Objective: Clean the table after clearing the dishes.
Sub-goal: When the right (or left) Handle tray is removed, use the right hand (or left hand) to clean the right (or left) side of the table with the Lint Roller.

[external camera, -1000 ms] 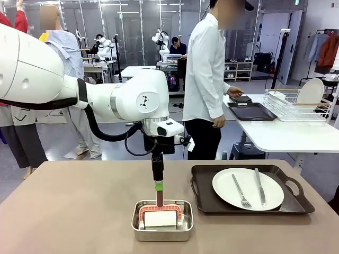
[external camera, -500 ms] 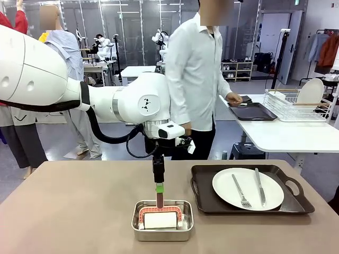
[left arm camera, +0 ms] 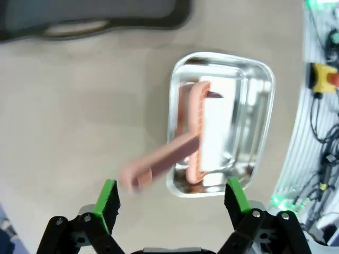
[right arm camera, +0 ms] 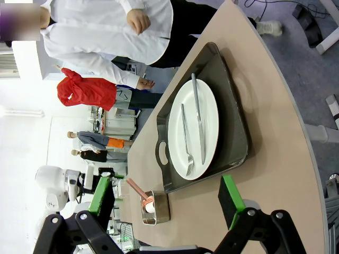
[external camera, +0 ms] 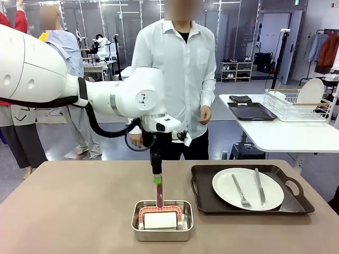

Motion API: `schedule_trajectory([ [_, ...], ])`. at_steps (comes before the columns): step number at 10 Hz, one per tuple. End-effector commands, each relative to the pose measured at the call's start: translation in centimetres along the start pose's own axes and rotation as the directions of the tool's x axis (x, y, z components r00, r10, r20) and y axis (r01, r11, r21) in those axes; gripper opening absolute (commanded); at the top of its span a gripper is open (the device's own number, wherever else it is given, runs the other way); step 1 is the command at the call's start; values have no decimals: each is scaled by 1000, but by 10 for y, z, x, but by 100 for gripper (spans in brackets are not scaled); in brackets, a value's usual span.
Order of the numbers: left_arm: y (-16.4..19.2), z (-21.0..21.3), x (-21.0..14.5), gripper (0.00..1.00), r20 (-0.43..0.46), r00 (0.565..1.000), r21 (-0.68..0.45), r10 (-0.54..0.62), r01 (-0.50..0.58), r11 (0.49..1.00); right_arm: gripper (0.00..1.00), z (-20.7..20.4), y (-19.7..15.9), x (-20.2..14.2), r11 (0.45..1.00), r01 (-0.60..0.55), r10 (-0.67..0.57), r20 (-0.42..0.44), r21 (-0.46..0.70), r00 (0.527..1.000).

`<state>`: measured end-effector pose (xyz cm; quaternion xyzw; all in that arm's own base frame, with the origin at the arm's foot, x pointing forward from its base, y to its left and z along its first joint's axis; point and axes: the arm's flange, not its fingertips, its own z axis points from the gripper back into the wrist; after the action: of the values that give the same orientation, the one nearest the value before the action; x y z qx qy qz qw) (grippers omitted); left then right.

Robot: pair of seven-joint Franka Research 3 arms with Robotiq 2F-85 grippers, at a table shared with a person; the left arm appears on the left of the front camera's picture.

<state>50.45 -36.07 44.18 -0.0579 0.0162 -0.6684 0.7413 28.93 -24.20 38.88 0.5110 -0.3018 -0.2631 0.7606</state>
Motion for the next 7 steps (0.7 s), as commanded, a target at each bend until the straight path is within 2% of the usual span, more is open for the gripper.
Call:
schedule_trajectory([
  [1, 54, 32, -35, 100, 8, 983, 69, 182, -183, 981, 100, 2, 2, 0, 1000, 3, -3, 4, 11, 1000],
  [2, 78, 54, -78, 100, 94, 926, 47, 365, -370, 928, 100, 2, 2, 0, 1000, 3, -3, 4, 11, 1000],
  [3, 86, 69, -122, 100, 190, 857, -28, 480, -484, 875, 100, 2, 2, 0, 1000, 3, -3, 4, 11, 1000],
  [4, 82, 83, -168, 100, 247, 780, -76, 575, -576, 814, 100, 2, 2, 0, 1000, 3, -3, 4, 11, 1000],
  [5, 73, 94, -214, 100, 341, 674, -184, 655, -636, 750, 100, 2, 2, 0, 1000, 3, -3, 4, 11, 1000],
  [6, 58, 106, -265, 100, 410, 526, -270, 745, -711, 650, 100, 2, 2, 0, 1000, 3, -3, 4, 11, 1000],
  [7, 44, 110, -306, 100, 458, 388, -365, 800, -738, 567, 100, 2, 2, 0, 1000, 3, -3, 4, 11, 1000],
])
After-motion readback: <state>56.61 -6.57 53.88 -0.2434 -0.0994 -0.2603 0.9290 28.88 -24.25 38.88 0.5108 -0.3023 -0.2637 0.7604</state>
